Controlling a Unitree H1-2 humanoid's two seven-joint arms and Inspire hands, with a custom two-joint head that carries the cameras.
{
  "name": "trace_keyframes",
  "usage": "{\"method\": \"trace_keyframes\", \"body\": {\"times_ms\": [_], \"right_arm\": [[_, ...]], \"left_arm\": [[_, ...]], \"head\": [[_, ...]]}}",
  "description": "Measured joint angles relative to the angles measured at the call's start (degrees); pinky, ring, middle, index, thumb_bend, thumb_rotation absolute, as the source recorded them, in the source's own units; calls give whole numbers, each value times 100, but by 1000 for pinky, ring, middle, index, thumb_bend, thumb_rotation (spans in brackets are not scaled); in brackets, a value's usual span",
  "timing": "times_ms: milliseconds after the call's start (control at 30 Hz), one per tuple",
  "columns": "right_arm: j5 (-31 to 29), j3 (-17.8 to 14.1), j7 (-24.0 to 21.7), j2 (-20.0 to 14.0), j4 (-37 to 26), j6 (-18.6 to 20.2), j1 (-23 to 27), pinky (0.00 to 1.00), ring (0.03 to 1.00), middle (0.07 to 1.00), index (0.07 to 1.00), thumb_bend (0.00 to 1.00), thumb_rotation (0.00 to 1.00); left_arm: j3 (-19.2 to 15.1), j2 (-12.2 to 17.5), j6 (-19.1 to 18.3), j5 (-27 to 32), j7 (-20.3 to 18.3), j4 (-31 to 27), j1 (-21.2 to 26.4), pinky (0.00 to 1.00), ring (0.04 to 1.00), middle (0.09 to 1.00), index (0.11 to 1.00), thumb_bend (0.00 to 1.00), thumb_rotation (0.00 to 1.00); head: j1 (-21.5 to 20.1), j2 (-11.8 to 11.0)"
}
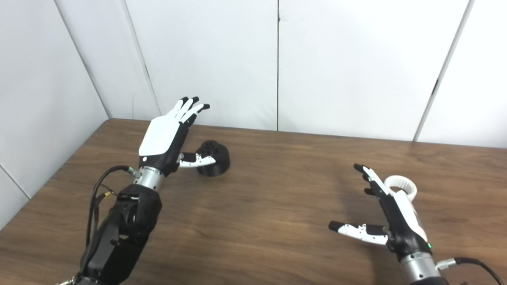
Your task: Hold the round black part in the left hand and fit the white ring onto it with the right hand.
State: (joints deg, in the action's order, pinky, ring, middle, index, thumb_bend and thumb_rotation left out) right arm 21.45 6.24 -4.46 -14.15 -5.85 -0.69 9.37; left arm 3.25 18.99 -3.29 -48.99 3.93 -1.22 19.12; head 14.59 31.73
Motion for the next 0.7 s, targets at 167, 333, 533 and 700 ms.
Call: {"method": "trace_keyframes", "body": {"times_ms": [167,333,533,700], "right_arm": [[6,-9,2,-1,1,-6,3,841,933,960,930,887,335],[-1,-33,1,-6,-2,-6,2,843,933,962,933,876,314],[1,-45,1,-17,-13,-6,-1,830,925,958,930,878,315],[4,-50,-1,-46,-44,-5,-4,836,927,960,932,878,325]], "left_arm": [[6,212,-61,-24,-8,279,60,935,1000,1000,892,879,429],[50,389,-217,-56,-68,488,167,945,1000,1000,892,906,466],[175,472,-433,-64,-187,735,267,955,1000,1000,897,935,479],[315,494,-517,-65,-255,1086,305,958,1000,1000,889,979,483]], "head": [[0,0],[0,0],[-18,26],[-35,53]]}}
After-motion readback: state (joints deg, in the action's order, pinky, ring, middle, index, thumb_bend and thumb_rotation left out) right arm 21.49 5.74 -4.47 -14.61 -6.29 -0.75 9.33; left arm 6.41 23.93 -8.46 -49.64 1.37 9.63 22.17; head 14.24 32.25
